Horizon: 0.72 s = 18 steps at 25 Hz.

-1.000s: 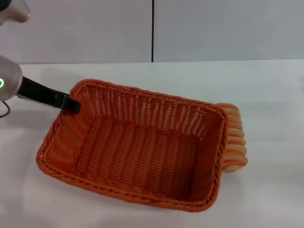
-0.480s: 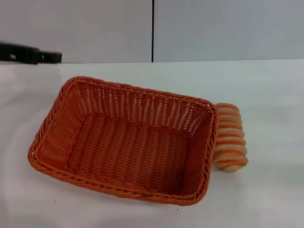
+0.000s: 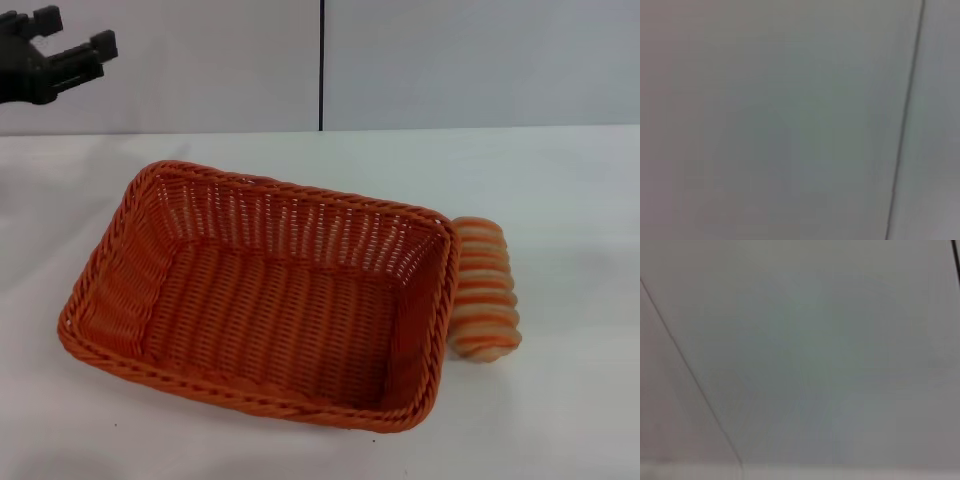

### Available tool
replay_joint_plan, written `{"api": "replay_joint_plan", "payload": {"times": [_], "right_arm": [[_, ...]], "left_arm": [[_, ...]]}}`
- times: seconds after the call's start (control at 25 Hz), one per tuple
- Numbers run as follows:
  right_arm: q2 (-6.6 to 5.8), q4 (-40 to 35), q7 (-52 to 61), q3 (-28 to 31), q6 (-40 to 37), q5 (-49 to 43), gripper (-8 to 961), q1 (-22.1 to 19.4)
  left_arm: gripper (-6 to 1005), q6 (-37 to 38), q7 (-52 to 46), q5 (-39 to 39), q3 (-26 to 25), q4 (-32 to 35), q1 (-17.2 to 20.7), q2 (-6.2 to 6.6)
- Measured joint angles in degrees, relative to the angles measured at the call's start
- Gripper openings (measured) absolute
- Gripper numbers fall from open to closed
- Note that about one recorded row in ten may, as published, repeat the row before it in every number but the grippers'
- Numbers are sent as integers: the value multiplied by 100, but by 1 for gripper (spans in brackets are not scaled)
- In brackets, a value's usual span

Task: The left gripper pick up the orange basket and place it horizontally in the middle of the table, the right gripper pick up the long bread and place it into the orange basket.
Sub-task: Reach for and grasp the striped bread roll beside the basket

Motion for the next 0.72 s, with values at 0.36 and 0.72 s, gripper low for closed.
{"api": "replay_joint_plan", "payload": {"times": [0.36,0.72], "right_arm": [[-293,-1399,2096,-1173,-1362,-2720,717,955],[-444,646,2603,-1726,-1761,-2837,716,1970]], "left_arm": [[765,1081,3414,-2612,-23,-2429,53,3],[764,1447,4340,-2952,-24,-3428,-19,15]]}}
